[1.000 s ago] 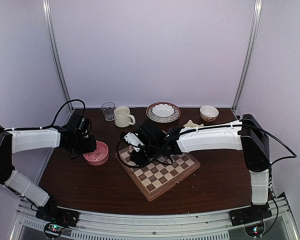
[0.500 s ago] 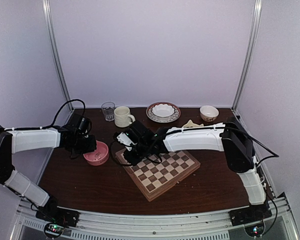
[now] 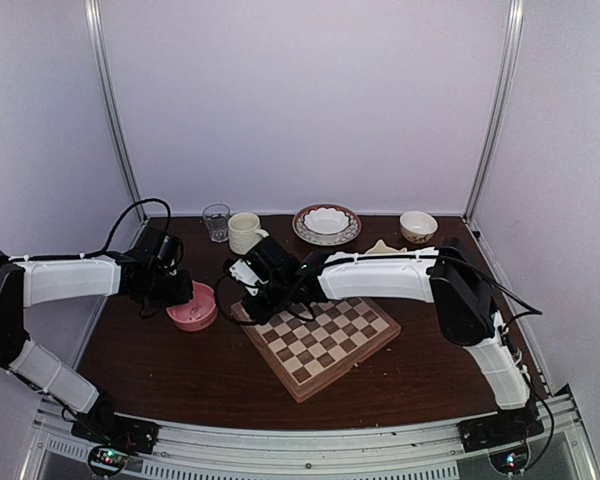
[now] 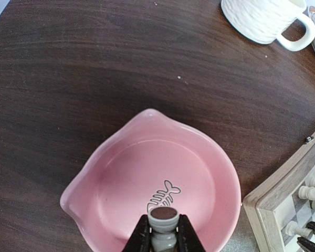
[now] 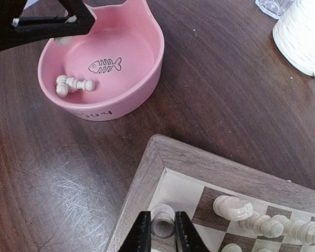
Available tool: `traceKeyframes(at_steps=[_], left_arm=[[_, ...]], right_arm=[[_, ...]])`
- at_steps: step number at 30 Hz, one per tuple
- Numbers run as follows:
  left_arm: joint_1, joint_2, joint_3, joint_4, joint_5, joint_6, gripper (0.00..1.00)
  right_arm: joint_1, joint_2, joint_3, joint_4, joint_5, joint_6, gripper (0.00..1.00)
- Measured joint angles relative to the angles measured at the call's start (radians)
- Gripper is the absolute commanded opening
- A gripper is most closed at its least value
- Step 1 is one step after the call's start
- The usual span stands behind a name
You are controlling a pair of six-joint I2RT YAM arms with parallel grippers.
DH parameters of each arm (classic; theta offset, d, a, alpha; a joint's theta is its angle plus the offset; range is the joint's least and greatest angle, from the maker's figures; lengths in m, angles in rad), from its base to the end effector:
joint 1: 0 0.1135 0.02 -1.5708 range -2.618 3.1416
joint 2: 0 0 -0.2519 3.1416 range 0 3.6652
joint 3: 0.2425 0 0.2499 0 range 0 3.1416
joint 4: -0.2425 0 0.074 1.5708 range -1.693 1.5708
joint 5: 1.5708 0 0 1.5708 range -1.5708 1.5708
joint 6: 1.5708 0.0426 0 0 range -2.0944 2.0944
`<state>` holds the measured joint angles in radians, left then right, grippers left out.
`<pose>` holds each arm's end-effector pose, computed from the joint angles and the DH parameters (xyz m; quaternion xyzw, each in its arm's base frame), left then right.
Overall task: Set up the chess pieces on the board
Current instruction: Place the rook at h1.
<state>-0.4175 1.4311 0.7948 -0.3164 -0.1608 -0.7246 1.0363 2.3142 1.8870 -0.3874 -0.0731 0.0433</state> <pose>0.2614 -0.1085 0.1725 -0.1694 0.9346 -0.0995 0.2964 0.2602 0.4457 0.1683 -0.4543 0.8102 0.2187 0.2990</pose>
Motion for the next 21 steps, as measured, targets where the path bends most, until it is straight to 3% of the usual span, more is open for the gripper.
traceKeyframes(at_steps=[21], left_arm=[[0.000,0.000,0.000,0.000,0.005,0.000,0.04]], right_arm=[[-0.007,0.043,0.060,-0.019,0.030,-0.020,0.20]])
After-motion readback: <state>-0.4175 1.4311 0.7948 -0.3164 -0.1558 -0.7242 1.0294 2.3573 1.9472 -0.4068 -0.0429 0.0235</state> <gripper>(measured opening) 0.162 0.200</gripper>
